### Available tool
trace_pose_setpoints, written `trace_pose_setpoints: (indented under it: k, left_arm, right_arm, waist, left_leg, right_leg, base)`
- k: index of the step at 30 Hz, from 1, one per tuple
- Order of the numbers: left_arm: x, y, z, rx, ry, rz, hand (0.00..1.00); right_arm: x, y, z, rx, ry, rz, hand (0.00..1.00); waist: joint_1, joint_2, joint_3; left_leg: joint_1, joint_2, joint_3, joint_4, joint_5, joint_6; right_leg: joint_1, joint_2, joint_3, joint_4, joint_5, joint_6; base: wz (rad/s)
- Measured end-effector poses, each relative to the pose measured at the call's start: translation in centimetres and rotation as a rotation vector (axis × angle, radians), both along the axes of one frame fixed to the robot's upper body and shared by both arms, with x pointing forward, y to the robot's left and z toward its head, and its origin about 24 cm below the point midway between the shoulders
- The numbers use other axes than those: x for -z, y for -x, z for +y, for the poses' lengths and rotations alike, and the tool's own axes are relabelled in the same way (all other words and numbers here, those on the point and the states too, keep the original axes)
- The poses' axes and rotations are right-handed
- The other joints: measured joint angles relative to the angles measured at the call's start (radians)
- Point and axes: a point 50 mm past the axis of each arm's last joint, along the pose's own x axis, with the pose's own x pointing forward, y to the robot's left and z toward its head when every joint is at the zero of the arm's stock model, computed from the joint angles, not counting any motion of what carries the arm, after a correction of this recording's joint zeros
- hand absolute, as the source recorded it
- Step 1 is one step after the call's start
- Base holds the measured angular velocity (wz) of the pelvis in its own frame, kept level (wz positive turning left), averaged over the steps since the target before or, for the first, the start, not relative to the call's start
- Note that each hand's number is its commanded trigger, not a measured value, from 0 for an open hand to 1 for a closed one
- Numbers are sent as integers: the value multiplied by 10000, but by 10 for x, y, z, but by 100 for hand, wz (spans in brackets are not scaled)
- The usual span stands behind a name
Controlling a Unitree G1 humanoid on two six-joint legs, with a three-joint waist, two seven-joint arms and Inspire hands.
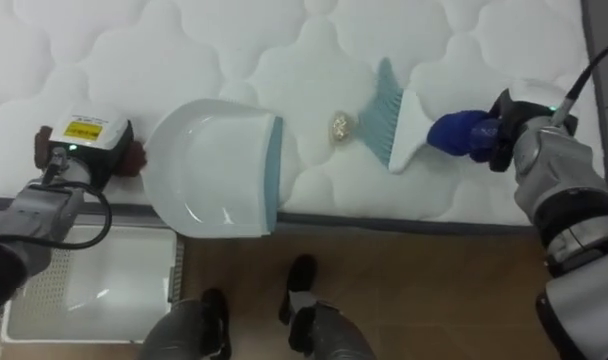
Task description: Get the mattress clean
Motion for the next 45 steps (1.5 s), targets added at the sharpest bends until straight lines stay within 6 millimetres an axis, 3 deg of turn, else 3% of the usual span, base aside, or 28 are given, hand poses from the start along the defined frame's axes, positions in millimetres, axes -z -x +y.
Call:
trace_pose_setpoints:
  k: [5,9,15,20,24,28,37,45]
  left_arm:
    - [0,0,0,-68,-106,-19,100]
    - [-1,-1,1,-101,-94,-42,100]
    - [1,-1,-3,-16,-227,-42,100]
    - [1,-1,-5,67,-376,-104,100]
    - [0,-1,-4,78,-449,-114,100]
    - [1,-1,-5,130,-593,-28,100]
    - [8,4,0,-243,-577,180,100]
    - [10,5,0,-322,-173,289,100]
  right_arm:
    - [10,-1,15,90,-1624,204,100]
    - [21,-3,35,-138,-2702,441,100]
    - [24,-4,53,-1040,-3090,738,100]
    - [37,4,81,-2552,-3459,1310,100]
    - [40,7,89,-3037,-3202,1399,100]
    - [40,7,94,-3423,-2840,1542,100]
    - [48,12,115,-4216,-2790,1960,100]
    - [58,22,129,-5149,-2607,2337,100]
  waist:
    - [-161,261,-8]
    - [-217,327,-10]
    - [-212,504,-21]
    - [-217,511,-32]
    - [-217,499,-43]
    - [-219,437,-179]
    - [-216,262,-296]
    - [-220,237,-307]
  left_leg:
    - [7,24,3,41,-2,-12]
    - [63,64,129,57,-14,-24]
    - [92,32,155,4,-1,-34]
    - [140,-187,196,-361,174,-56]
    - [103,-202,197,-386,183,-55]
    - [102,-198,198,-340,174,-31]
    - [100,-205,173,-232,162,-4]
    - [90,-265,171,-241,169,39]
  right_leg:
    - [-1,19,14,15,5,-23]
    - [-18,61,125,28,26,-47]
    - [-40,39,164,53,55,-82]
    - [-175,-99,238,59,60,-90]
    - [-200,-116,236,74,67,-107]
    - [-182,-123,223,68,76,-113]
    - [-145,-145,214,93,103,-80]
    - [-196,-232,215,234,19,4]
  base:
    - [-1]
    - [-8]
    - [-1]
    - [2]
    - [1]
    - [0]
    - [0]
    - [2]
